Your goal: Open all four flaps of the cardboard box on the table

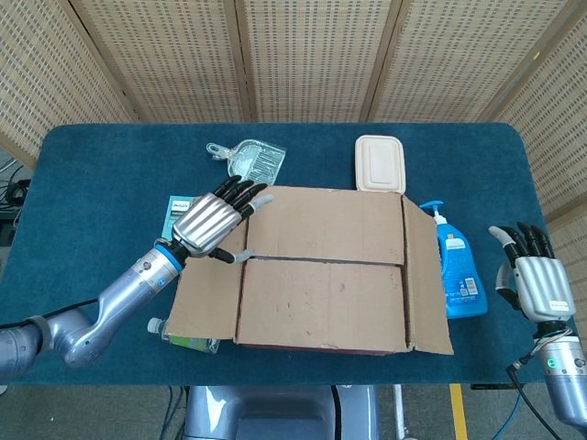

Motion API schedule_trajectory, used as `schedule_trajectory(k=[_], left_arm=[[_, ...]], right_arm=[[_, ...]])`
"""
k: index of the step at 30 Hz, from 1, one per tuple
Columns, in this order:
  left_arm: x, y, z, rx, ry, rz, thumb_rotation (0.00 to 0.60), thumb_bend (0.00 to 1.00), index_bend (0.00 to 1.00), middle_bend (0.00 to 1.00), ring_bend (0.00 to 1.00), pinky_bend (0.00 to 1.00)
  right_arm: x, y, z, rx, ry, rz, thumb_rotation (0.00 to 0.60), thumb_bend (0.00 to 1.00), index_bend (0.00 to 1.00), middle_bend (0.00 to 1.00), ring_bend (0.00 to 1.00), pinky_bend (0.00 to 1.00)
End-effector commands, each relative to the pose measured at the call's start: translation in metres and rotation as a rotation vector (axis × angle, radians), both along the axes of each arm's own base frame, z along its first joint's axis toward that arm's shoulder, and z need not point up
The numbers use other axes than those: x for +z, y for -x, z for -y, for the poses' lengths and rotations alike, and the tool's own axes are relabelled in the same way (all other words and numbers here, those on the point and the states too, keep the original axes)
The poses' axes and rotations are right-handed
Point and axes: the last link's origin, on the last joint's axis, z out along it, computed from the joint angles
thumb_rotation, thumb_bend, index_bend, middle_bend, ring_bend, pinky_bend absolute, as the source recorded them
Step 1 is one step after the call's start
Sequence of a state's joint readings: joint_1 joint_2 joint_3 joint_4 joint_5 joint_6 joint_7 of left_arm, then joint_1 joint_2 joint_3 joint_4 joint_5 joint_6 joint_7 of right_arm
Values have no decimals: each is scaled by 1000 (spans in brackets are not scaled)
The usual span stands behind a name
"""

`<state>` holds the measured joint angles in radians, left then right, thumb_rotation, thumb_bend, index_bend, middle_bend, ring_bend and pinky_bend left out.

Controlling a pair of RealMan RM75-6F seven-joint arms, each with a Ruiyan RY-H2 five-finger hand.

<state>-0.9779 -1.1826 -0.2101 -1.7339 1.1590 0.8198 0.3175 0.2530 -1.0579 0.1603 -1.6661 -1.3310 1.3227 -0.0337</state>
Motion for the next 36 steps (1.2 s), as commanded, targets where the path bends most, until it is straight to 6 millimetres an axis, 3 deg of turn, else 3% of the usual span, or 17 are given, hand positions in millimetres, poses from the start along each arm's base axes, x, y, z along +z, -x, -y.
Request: schedule_trajectory(k=[1,16,36], left_arm=[[-9,-6,0,-14,3,-14,336,307,0,0,0,0],[-47,-14,3,-23,-6,-81,336,247,0,0,0,0],[-62,-18,-8,-3,-75,-84,330,244,0,0,0,0]], right_arm=[[1,1,0,-1,0,1,600,827,132,158,0,19],[6,7,-2,-14,6,15,600,825,132,158,0,19],[10,11,-4,-28,15,20,600,825,132,158,0,19]])
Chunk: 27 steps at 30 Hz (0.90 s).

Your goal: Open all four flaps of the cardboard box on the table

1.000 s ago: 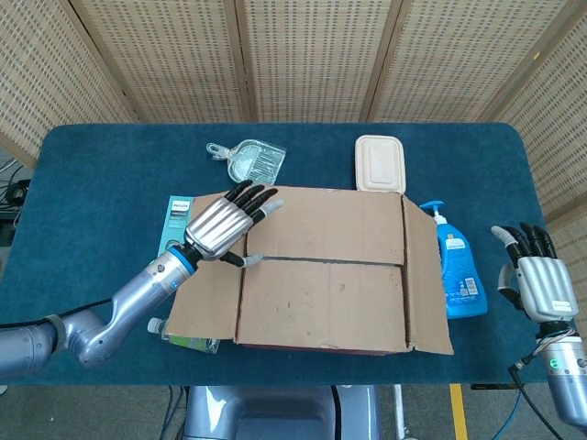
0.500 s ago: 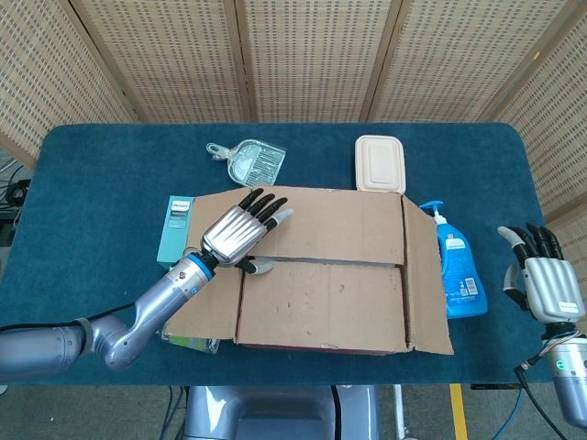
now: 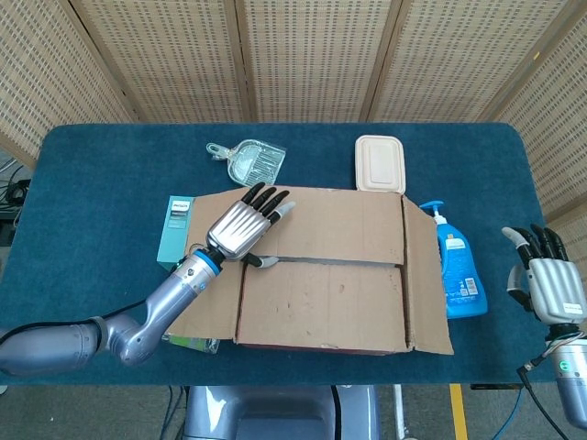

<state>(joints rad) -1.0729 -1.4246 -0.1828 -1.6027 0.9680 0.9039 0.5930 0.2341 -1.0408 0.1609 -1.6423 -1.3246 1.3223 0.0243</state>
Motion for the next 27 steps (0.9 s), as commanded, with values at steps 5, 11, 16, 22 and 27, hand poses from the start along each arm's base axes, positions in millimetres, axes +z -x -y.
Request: schedule_trajectory(k=[5,11,16,22,27], left_arm=[[3,1,-3,-3,-41,29,332,246,0,0,0,0],[15,2,-4,-18,-76,79,336,248,0,0,0,0],[30,1,-6,-32,-106,134,336,247,0,0,0,0],[47,-6,-17,-43,-156,188,337,249,0,0,0,0],[56,-17,-32,-54,-198,206,341,249,0,0,0,0]], right_arm=[[1,0,0,-3,3,-2,600,824,132,158,0,19],[0,-2,2,1,1,-3,600,824,132,158,0,19],[-1,-3,2,3,-1,-4,600,824,132,158,0,19],[-3,-4,3,4,-6,-6,600,823,132,158,0,19],[-2,-4,3,2,-6,-7,600,824,132,158,0,18]])
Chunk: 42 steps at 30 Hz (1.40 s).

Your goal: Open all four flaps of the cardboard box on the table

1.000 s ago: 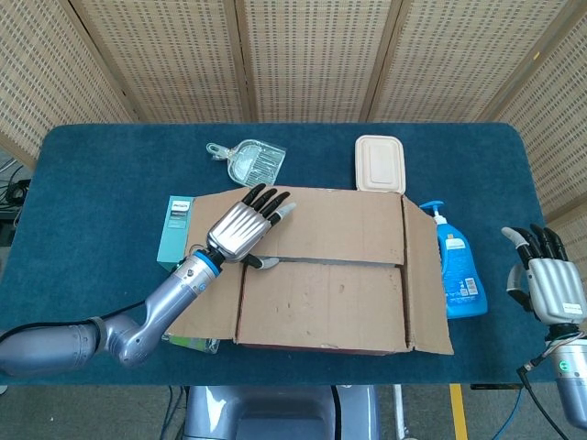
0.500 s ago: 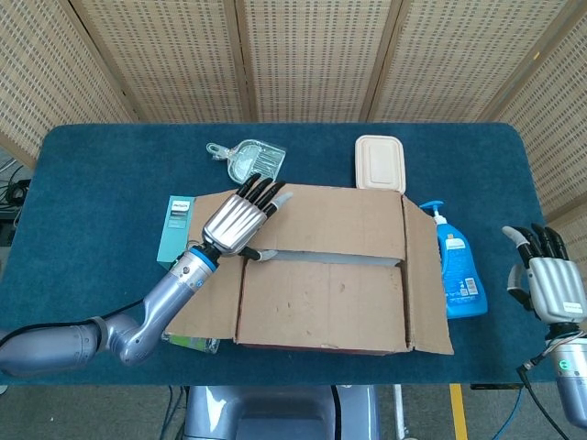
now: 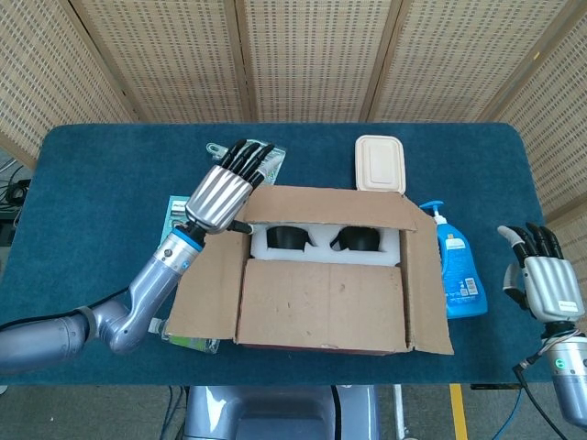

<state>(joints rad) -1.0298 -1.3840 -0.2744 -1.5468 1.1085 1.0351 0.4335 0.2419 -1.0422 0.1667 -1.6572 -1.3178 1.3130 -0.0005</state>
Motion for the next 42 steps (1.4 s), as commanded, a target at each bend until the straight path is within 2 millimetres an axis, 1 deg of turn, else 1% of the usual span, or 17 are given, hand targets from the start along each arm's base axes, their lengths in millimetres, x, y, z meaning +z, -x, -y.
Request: schedule_trajectory(k=[1,9,14,17,19,25,26,29,32,35,38,42], left_arm=[[6,-11,-12,-9,-35,13,340,249,0,0,0,0],[13,-34,-39,-26,-119,-4,345,249,0,0,0,0],[11,-44,-55,-15,-162,-20,347,249,0,0,0,0],[7,-47,-65,-3,-185,-50,347,248,0,0,0,0],[4,-45,-69,7,-192,-64,348,248,0,0,0,0],[-2,-27,-79,63,-208,-83,346,248,0,0,0,0],[-2,-19,-82,85,-213,-93,346,248,0,0,0,0],[-3,-5,-88,134,-216,-114,346,247,0,0,0,0],[-1,-3,-91,142,-225,-120,345,246,0,0,0,0],[5,-4,-92,139,-232,-111,345,246,0,0,0,0],[13,-7,-88,138,-205,-85,346,245,0,0,0,0],[24,-10,-77,144,-125,-74,354,250,0,0,0,0]], right_arm=[[1,0,-1,-3,2,0,600,824,132,158,0,19],[4,2,-4,-10,10,3,600,825,132,158,0,19],[6,2,-5,-13,11,3,600,824,132,158,0,19],[7,2,-6,-15,9,3,600,824,132,158,0,19],[7,3,-7,-17,9,4,600,823,132,158,0,19],[10,5,-10,-26,15,6,600,827,132,158,0,19],[11,5,-10,-26,16,6,600,827,132,158,0,19],[12,6,-11,-27,19,9,600,825,132,158,0,19],[12,6,-11,-27,17,11,600,824,132,158,0,19],[12,5,-11,-24,15,10,600,824,132,158,0,19],[11,4,-11,-22,13,10,600,823,132,158,0,19],[10,3,-11,-18,11,10,600,825,132,158,0,19]])
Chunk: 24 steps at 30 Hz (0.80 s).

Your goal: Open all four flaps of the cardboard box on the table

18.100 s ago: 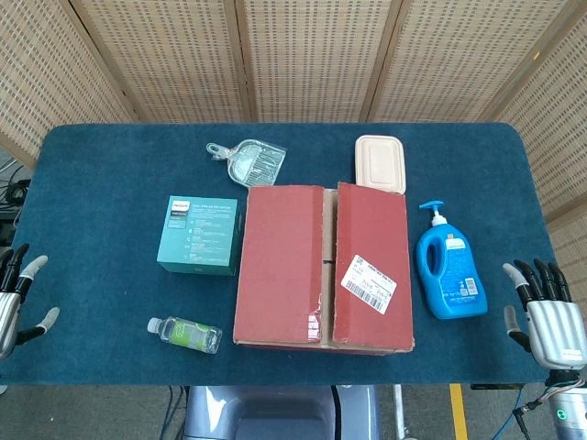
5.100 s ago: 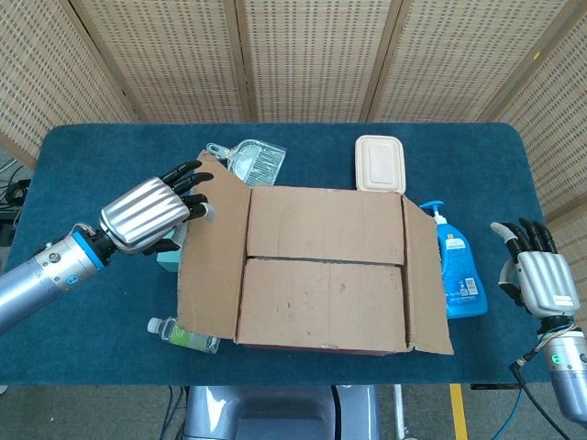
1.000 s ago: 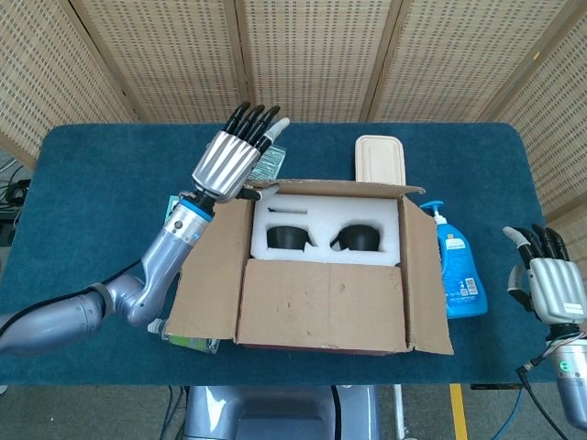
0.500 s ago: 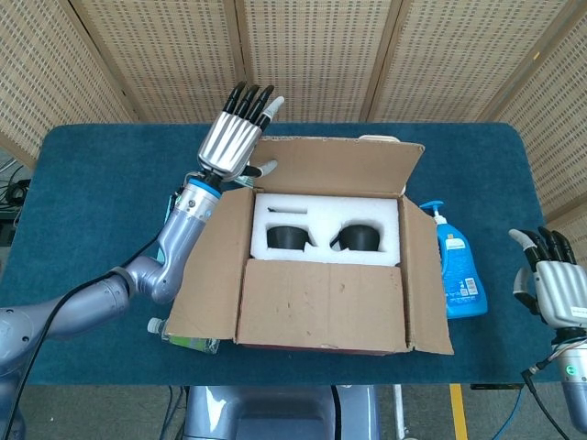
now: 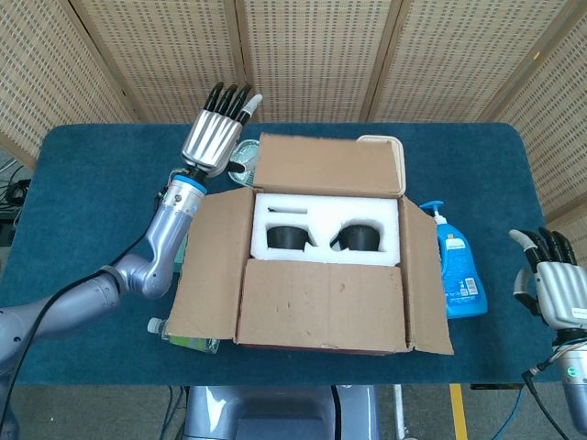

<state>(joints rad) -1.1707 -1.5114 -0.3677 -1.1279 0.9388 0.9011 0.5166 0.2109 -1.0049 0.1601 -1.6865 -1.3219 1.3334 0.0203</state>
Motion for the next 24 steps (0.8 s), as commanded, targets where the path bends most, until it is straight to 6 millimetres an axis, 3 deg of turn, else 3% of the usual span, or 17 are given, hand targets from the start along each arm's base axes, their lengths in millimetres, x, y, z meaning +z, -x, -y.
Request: schedule_trajectory(k=[1,7,12,17,22,24], left_arm=[[14,-2,11,13,78,20,357,253,0,0,0,0],[27,0,38,39,229,35,358,355,6,0,0,0],[32,10,67,69,371,73,360,419,90,9,0,0],[23,16,85,64,445,82,355,383,186,33,0,0],[13,20,98,66,500,104,214,330,277,39,0,0],[8,22,101,67,521,114,198,321,300,39,0,0]], right_arm=[[0,0,0,2,-1,1,600,824,132,158,0,19],[-2,-2,1,7,-6,2,600,825,132,158,0,19],[-4,-3,0,12,-12,5,600,824,132,158,0,19],[-5,-4,-3,12,-15,6,600,823,132,158,0,19],[-4,-3,-5,10,-10,7,600,825,132,158,0,19],[-4,-4,-5,11,-9,7,600,824,132,158,0,19]])
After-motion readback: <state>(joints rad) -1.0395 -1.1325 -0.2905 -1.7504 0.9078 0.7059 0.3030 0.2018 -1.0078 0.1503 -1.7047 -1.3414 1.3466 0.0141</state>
